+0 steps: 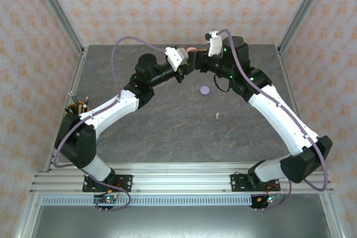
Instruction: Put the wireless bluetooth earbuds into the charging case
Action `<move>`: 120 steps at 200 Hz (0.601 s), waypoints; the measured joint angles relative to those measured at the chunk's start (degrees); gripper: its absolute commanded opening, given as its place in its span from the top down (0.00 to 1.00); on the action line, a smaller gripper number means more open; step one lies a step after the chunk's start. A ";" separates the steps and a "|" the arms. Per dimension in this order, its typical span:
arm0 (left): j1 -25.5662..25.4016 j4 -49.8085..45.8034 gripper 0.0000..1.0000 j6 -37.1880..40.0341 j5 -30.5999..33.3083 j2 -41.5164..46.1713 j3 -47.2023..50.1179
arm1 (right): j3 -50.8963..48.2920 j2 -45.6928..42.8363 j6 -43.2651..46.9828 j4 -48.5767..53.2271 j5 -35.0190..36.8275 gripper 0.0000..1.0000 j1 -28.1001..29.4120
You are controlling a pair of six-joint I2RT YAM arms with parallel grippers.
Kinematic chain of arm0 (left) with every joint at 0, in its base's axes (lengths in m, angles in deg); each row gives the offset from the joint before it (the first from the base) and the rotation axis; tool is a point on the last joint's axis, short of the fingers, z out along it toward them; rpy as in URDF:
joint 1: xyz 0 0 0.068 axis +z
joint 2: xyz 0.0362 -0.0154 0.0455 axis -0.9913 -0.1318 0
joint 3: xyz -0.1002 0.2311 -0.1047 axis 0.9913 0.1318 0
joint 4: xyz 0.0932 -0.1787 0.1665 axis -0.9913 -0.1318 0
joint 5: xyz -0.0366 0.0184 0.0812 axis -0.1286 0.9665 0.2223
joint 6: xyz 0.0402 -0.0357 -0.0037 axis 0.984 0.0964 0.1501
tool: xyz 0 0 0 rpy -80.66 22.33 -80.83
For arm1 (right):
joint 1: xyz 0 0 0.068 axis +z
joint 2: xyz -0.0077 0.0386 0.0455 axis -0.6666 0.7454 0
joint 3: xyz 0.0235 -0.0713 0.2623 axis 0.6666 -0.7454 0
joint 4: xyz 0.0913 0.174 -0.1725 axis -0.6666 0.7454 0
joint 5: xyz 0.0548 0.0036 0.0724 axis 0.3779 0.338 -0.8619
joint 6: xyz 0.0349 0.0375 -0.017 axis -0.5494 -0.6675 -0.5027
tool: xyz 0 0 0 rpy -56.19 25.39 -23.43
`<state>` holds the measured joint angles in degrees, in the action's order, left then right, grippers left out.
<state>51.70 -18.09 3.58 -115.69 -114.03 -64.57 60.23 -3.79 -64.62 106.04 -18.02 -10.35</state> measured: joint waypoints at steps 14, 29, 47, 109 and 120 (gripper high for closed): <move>-0.04 1.03 1.00 -0.83 0.02 -0.15 0.68 | 0.35 0.22 -0.83 0.70 0.02 0.56 0.00; -0.04 2.32 1.00 -1.57 0.02 -0.39 1.40 | 0.61 0.37 -1.62 1.36 0.07 0.51 0.00; -0.04 3.69 1.00 -2.25 0.04 -0.48 2.21 | 1.20 0.52 -3.28 2.43 0.50 0.44 0.00; -0.04 8.66 1.00 -3.32 1.09 -0.48 5.60 | 2.91 -0.98 -10.58 5.73 2.89 0.37 -3.56; -0.04 9.09 1.00 -3.34 1.55 -0.44 6.67 | 2.64 -2.29 -12.50 6.69 3.72 0.37 -5.03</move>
<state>51.66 -9.00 0.24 -114.14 -114.46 -57.90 62.87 -6.08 -77.12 112.72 -14.30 -15.37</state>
